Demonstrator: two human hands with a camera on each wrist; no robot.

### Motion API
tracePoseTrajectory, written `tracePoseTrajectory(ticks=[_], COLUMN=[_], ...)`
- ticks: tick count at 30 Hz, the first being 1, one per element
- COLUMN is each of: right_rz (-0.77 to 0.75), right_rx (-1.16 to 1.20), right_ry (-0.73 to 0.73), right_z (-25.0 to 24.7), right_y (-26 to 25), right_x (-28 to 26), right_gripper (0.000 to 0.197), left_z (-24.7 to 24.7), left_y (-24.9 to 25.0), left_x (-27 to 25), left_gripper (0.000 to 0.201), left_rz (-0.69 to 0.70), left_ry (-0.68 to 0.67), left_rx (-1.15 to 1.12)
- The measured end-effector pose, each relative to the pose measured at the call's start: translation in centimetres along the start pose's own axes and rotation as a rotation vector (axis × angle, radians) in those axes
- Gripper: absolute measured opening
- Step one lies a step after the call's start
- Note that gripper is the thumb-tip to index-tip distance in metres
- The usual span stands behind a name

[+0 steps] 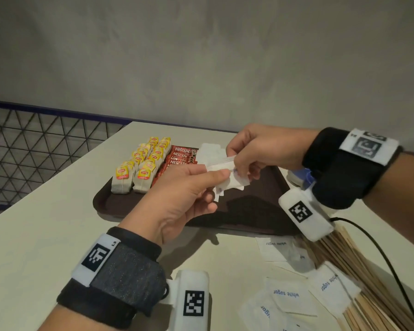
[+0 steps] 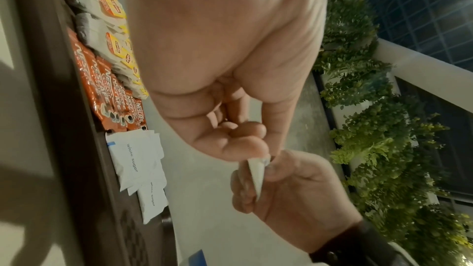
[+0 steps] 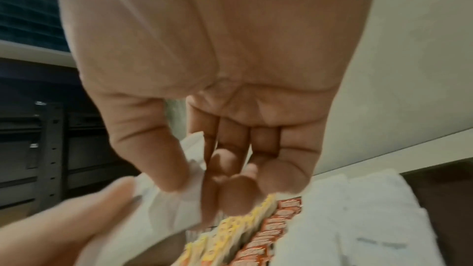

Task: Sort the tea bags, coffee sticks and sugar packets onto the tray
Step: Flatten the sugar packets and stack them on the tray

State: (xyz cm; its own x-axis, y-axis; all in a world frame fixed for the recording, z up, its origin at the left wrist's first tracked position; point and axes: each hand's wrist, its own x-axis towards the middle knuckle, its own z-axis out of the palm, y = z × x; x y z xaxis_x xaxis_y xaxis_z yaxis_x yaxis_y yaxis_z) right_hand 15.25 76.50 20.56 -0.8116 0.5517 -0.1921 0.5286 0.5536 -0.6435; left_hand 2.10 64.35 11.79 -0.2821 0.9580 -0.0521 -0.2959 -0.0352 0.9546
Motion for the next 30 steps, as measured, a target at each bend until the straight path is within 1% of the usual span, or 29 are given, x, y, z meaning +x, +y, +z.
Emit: tracePoseTrajectory(ticks=[2, 3, 5, 7, 10, 13, 16, 19, 21, 26, 28, 30], right_rz=[0.065, 0.112, 0.208, 0.294, 0.397, 0.434, 0.478, 0.556, 0.581, 0.562, 0.548, 0.534], right_rx=[0.033, 0.049, 0.044, -0.029, -0.084, -0.055, -0.036, -0.015, 0.019, -0.001, -0.031, -0.054], right_ry=[0.077, 0.131, 0.184, 0.139, 0.057, 0.039, 0.085, 0.118, 0.128, 0.075, 0.062, 0.072], right_z=[-0.7, -1.0, -1.3, -0.8, -0.3, -0.3, 0.1, 0.5, 0.8, 1.3, 1.5, 1.6], right_y=[1.5, 2.6, 5.0, 7.0, 9.2, 9.6, 9.2, 9.1, 9.0, 8.2, 7.9, 7.9], right_x=[1.4, 2.1, 3.3, 4.2, 5.3, 6.2, 7.0, 7.8, 8.2, 8.3, 8.1, 8.1], right_gripper=[0.023, 0.026, 0.02, 0.005, 0.009, 0.008, 0.009, 0.028, 0.034, 0.042, 0.049, 0.052], left_z=[-0.2, -0.4, -0.9, -1.2, -1.3, -1.2, -1.0, -1.0, -0.9, -0.8, -0.6, -0.6], left_y=[0.0, 0.0, 0.1, 0.2, 0.0, -0.2, -0.3, -0.2, -0.1, -0.1, -0.1, -0.1], left_x=[0.2, 0.4, 0.7, 0.9, 1.2, 1.3, 1.3, 1.3, 1.2, 1.1, 1.0, 0.9], left_gripper=[0.011, 0.009, 0.01, 0.012, 0.013, 0.012, 0.01, 0.015, 0.019, 0.026, 0.027, 0.026], left_rz=[-0.006, -0.013, -0.035, -0.048, -0.065, -0.07, -0.066, -0.062, -0.058, -0.067, -0.072, -0.074], left_ry=[0.076, 0.114, 0.154, 0.162, 0.161, 0.155, 0.157, 0.154, 0.152, 0.153, 0.148, 0.148], left_rx=[-0.041, -0.052, -0.064, -0.076, -0.078, -0.079, -0.087, -0.089, -0.089, -0.079, -0.072, -0.064])
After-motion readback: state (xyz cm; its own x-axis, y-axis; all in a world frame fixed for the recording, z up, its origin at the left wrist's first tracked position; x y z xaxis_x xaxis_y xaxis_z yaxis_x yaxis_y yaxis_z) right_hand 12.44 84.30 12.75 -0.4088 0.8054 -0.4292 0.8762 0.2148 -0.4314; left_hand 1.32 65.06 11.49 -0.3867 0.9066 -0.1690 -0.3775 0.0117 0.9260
